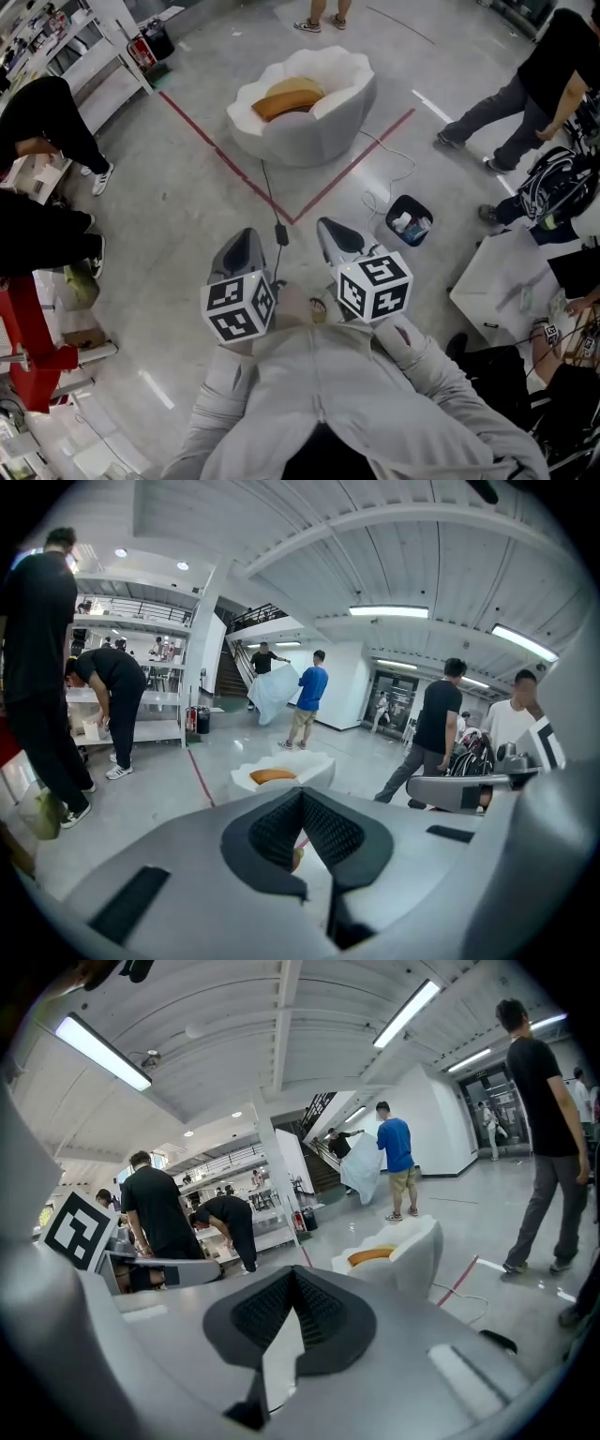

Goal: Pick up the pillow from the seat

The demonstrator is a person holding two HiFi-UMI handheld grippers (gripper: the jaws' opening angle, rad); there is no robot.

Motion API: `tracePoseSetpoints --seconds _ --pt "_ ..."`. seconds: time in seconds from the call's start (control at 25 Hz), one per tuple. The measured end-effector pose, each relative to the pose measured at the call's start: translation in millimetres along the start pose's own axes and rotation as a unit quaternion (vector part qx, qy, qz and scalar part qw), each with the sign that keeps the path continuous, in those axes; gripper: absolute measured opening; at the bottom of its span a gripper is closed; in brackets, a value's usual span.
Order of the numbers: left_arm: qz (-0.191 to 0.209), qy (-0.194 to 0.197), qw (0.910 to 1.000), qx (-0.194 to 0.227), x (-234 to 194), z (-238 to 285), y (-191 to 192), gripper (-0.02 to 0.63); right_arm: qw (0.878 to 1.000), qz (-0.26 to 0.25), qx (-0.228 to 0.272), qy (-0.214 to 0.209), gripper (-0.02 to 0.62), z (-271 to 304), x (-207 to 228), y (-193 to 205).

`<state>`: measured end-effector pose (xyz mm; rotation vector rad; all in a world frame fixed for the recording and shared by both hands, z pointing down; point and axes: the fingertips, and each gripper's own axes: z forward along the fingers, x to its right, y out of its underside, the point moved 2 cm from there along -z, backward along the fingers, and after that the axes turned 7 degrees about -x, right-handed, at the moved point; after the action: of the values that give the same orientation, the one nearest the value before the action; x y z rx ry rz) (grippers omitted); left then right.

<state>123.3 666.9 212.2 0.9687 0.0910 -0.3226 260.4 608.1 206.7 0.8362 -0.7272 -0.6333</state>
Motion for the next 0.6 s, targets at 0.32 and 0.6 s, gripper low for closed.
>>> tracePoseSetpoints --seconds 0.32,0.6 --pt "-0.007 -0.004 1.0000 -0.002 -8 22 -16 0.003 1.000 -0.003 -0.011 -0.003 -0.002 23 10 -13" --pt "-0.014 -0.007 0.9999 -0.003 -36 59 -41 0.002 1.000 -0.003 -0.020 0.004 -0.002 65 22 -31"
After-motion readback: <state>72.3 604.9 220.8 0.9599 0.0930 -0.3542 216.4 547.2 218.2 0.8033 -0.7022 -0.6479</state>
